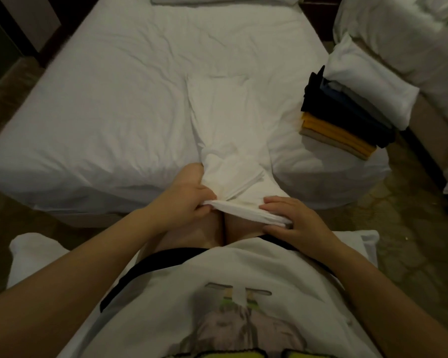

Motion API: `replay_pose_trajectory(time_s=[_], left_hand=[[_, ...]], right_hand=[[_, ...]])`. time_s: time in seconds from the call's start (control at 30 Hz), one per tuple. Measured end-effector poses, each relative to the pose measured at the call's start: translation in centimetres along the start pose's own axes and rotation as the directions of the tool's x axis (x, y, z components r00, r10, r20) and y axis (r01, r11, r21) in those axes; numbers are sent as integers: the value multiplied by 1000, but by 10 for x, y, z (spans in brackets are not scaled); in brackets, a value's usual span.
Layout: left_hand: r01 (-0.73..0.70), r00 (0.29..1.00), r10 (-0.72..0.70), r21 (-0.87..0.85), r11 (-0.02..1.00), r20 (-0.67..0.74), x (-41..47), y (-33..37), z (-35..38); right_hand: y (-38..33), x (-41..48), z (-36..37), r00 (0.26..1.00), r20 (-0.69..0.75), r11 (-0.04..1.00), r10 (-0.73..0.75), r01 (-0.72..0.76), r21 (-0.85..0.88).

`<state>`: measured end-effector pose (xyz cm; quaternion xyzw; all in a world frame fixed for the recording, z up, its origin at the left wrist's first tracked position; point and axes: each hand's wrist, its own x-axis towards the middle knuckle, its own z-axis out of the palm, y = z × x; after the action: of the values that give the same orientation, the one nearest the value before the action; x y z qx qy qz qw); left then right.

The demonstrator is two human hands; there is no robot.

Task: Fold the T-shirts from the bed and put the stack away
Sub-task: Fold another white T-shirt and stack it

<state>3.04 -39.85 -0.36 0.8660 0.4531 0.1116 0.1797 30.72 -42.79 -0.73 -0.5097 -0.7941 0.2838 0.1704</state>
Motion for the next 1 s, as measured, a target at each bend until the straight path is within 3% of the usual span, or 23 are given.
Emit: replay_pose_trajectory(time_s=[0.2, 0.3, 0.47, 0.57, 0.63, 0.67, 0.73, 0.77, 0.83, 1.0], left_hand=[[25, 1000, -26, 70, 997, 17, -5, 0, -1], [63, 998, -64, 55, 997, 26, -4, -4, 0], [192, 980, -197, 167, 967, 14, 11, -24, -9], [325, 946, -321, 209, 922, -53, 7, -32, -11], [325, 946, -325, 23, 945, 2, 14, -19, -24], [341, 936, -333, -61, 938, 113, 21, -16, -28], [320, 918, -288, -77, 944, 273, 43, -10, -48], [397, 888, -324, -186, 899, 326, 53, -19, -51], [435, 890, -318, -399, 807, 326, 73, -48, -55], [442, 897, -352, -594, 673, 269, 166, -121, -82]], right_hand=[[9, -8, -4, 974, -219, 998, 57, -49, 39], [1, -5, -12, 969, -237, 994, 66, -43, 103], [-8, 27, -31, 985, -123, 975, 125, -99, 200], [-8, 52, -43, 972, 145, 954, 187, -215, 209], [-6, 70, -48, 939, 295, 954, 179, -239, 183], [-4, 79, -51, 923, 342, 958, 174, -239, 157], [4, 102, -59, 918, 359, 963, 170, -232, 137], [9, 116, -64, 924, 339, 961, 175, -235, 146], [19, 152, -78, 947, 277, 968, 166, -210, 137], [43, 291, -116, 976, 166, 990, 143, -140, -29]])
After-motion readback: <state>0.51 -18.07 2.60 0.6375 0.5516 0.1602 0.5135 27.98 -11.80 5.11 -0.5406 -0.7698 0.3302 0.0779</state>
